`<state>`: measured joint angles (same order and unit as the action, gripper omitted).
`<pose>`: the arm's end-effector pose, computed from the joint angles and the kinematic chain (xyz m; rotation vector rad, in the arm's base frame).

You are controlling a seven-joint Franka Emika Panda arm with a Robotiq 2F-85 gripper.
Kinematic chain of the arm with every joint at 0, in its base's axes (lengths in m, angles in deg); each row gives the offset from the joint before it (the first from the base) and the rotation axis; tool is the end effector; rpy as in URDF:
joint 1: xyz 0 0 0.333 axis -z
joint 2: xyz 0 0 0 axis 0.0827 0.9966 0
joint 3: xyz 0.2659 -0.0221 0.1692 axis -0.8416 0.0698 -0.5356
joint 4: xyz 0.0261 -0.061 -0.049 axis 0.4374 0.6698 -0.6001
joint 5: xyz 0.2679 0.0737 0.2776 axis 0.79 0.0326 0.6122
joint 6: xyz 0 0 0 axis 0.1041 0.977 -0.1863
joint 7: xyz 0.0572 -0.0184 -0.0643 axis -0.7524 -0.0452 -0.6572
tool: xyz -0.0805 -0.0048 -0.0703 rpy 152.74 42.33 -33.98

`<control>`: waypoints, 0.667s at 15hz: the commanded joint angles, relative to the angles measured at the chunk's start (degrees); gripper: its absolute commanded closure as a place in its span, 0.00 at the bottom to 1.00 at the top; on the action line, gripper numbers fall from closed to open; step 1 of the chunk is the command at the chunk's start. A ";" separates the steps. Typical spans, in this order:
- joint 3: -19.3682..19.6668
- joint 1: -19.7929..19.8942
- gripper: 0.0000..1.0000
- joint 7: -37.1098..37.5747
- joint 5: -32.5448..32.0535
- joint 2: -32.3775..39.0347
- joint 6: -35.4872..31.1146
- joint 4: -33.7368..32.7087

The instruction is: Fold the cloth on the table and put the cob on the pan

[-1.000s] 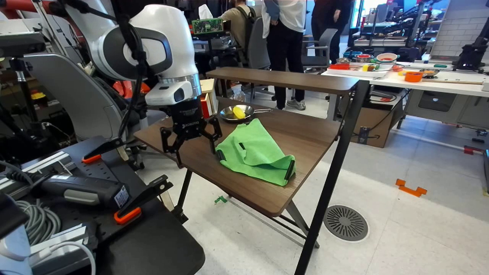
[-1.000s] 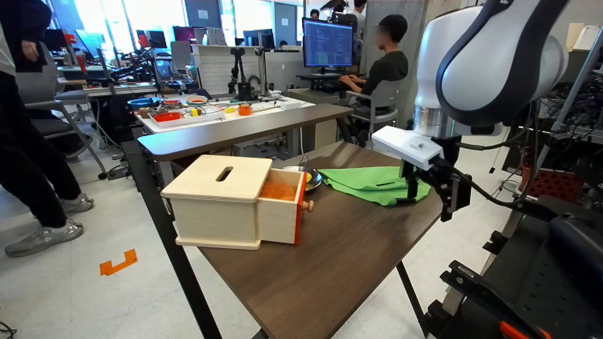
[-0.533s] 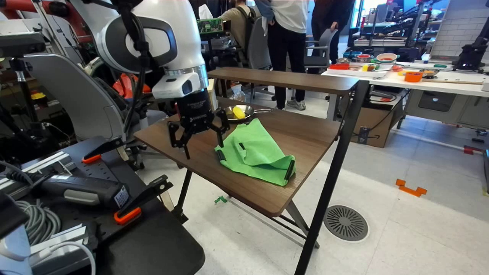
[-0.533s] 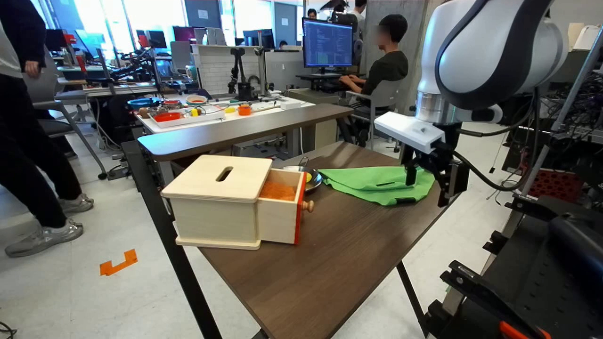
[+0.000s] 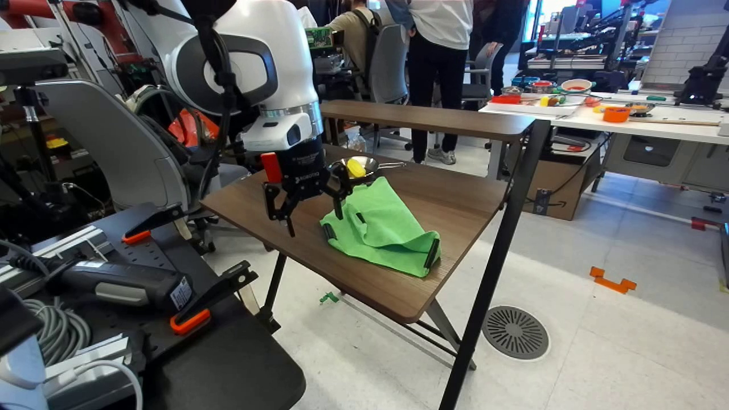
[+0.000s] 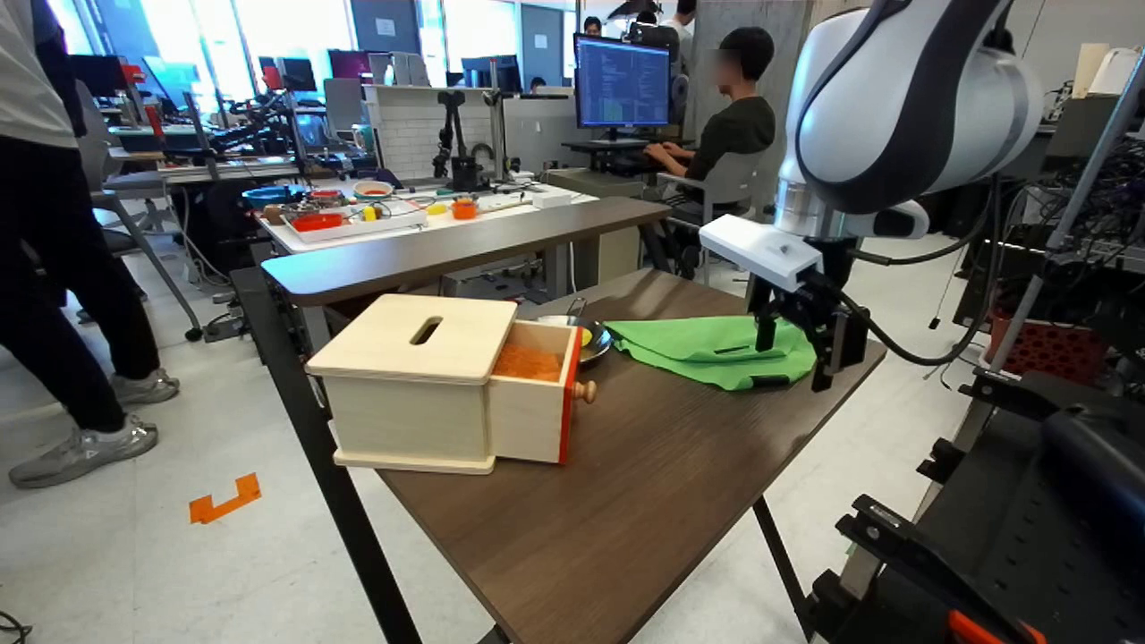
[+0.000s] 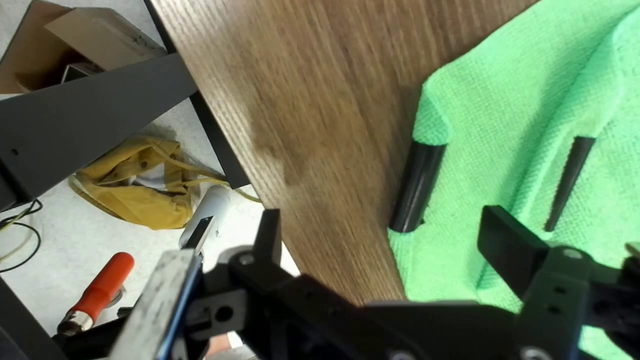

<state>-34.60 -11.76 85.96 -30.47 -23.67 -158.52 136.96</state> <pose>0.5226 -0.0459 0.1032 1.8730 -2.4525 0.0814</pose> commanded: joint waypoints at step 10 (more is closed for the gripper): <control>-1.96 1.28 0.77 -3.71 2.89 4.71 3.19 -5.59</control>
<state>-35.47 -11.53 84.28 -29.40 -18.94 -156.87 132.36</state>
